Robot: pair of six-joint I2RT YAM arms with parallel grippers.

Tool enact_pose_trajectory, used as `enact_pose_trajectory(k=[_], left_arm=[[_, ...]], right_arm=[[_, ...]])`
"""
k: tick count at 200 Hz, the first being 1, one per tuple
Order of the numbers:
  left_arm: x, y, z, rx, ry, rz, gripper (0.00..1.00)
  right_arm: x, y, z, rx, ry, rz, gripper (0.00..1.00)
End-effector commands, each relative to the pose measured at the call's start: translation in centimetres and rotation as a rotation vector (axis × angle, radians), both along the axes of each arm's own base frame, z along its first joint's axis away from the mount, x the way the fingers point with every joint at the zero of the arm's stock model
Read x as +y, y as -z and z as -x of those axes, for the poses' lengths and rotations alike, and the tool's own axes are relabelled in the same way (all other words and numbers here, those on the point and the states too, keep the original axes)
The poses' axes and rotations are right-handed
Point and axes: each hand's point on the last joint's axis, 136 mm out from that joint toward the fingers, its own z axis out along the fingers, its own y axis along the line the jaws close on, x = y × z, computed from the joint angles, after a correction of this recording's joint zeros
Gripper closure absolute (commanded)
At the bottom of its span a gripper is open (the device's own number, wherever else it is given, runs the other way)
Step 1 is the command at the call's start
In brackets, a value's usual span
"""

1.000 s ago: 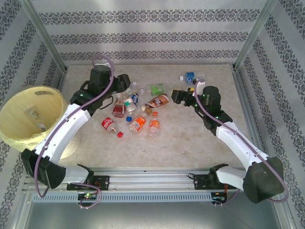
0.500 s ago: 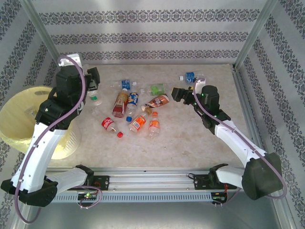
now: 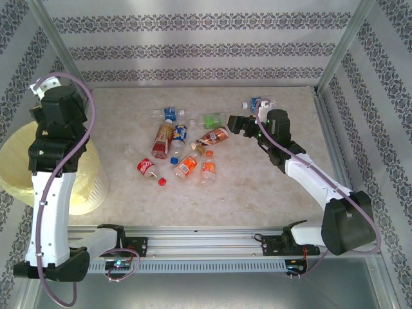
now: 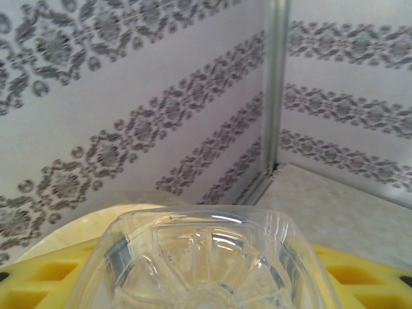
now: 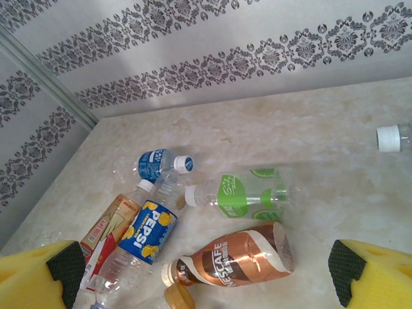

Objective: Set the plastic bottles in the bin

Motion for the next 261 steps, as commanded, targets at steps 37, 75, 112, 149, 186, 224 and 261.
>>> enact_pose_trajectory(k=[37, 75, 112, 149, 186, 224, 261], left_arm=[[4.3, 3.0, 3.3, 0.111, -0.170, 0.011, 0.39], [6.5, 6.3, 6.0, 0.153, -0.280, 0.108, 0.39], [7.5, 10.3, 7.6, 0.232, -0.346, 0.191, 0.36], [7.7, 12.0, 8.8, 0.247, -0.409, 0.243, 0.23], [7.0, 11.6, 8.4, 0.213, -0.379, 0.291, 0.15], [3.8, 9.2, 5.3, 0.068, -0.158, 0.436, 0.05], [-1.0, 6.0, 2.3, -0.106, 0.105, 0.548, 0.01]], right_arm=[[-0.3, -1.2, -0.5, -0.020, 0.011, -0.011, 0.02], [-0.4, -1.2, -0.8, -0.011, 0.021, -0.009, 0.02], [-0.3, -0.8, -1.2, 0.017, 0.022, -0.008, 0.02], [-0.5, -0.4, -1.6, 0.019, 0.050, -0.021, 0.02], [-1.6, 0.3, -2.1, 0.032, 0.108, -0.017, 0.02], [-3.3, 1.8, -3.6, 0.093, 0.177, -0.042, 0.02], [-6.4, 2.7, -5.4, 0.136, 0.307, -0.034, 0.02]])
